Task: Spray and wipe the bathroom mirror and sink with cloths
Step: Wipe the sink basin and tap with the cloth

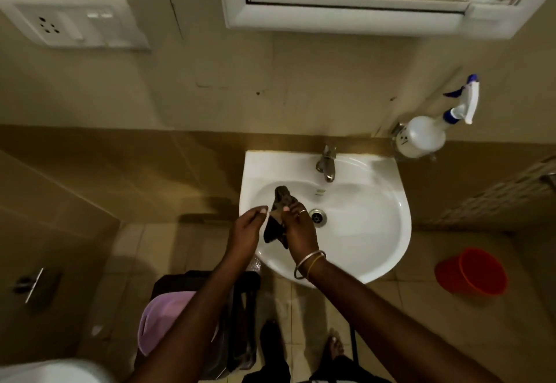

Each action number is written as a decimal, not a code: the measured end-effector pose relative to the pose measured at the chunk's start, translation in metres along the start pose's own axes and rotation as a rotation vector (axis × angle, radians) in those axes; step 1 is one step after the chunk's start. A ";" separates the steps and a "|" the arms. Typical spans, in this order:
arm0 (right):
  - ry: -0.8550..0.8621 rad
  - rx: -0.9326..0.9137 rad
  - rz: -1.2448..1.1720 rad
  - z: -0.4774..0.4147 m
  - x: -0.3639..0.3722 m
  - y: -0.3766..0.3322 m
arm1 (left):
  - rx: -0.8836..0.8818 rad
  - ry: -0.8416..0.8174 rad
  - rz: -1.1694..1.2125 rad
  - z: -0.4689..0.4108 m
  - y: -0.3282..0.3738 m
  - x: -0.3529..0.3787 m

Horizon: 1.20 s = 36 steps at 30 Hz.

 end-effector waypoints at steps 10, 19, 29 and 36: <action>-0.233 -0.159 0.020 0.049 -0.022 -0.044 | -0.077 -0.135 0.093 0.027 0.013 0.057; -0.028 -0.272 0.156 0.042 -0.107 -0.036 | -0.006 -0.010 0.388 0.047 0.018 0.087; -0.232 0.026 -0.060 0.000 -0.166 -0.021 | -0.082 -0.027 0.438 0.076 0.011 0.112; -0.359 0.085 -0.166 0.016 -0.173 -0.013 | -0.112 0.007 0.363 0.092 0.014 0.110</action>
Point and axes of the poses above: each hand's wrist, its own z-axis away from the middle knuckle, its own x-axis out of the palm, y = z × x, the point moved 4 cm from there along -z, towards the middle knuckle, and after that the axes turned 14 degrees about z, right-handed, at the moved point
